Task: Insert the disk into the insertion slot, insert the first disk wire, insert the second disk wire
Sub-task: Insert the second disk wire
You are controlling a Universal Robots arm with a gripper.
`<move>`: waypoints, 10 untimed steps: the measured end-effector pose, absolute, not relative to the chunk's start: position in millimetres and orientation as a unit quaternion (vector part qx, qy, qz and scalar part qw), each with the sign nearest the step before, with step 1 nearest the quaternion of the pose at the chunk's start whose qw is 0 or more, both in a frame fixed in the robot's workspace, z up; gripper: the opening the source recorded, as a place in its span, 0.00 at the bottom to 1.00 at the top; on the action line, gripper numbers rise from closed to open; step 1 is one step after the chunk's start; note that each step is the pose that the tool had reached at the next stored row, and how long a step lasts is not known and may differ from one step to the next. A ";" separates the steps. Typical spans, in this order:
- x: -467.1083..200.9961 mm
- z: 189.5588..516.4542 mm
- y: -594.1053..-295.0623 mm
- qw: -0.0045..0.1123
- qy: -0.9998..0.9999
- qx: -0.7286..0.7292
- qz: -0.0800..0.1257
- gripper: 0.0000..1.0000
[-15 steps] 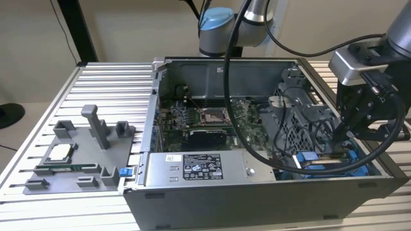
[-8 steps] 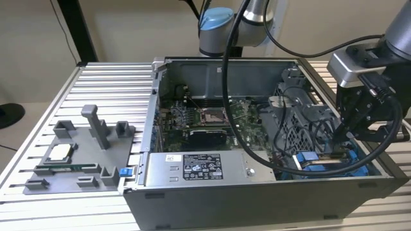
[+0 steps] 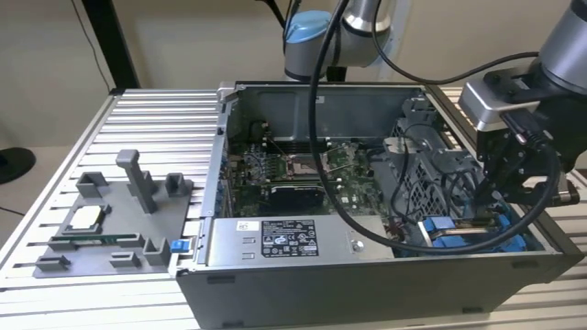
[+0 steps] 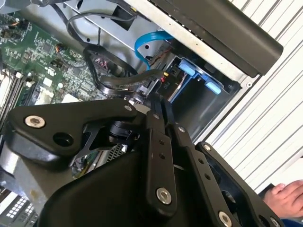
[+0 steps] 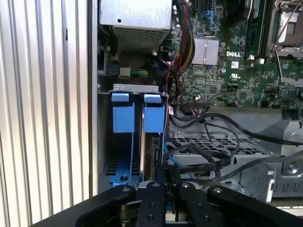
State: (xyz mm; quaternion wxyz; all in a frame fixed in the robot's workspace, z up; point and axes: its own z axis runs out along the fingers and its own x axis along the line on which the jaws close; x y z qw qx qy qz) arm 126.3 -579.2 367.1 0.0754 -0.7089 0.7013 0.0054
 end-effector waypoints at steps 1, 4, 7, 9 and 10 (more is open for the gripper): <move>125.4 366.2 -579.2 0.076 0.702 -0.708 0.005 0.00; 125.3 363.7 -579.1 0.076 0.712 -0.698 0.004 0.00; 123.7 360.6 -579.1 0.076 0.720 -0.690 0.003 0.00; 121.7 359.4 -579.2 0.076 0.722 -0.688 0.003 0.00; 121.6 359.4 -579.2 0.076 0.722 -0.687 0.003 0.00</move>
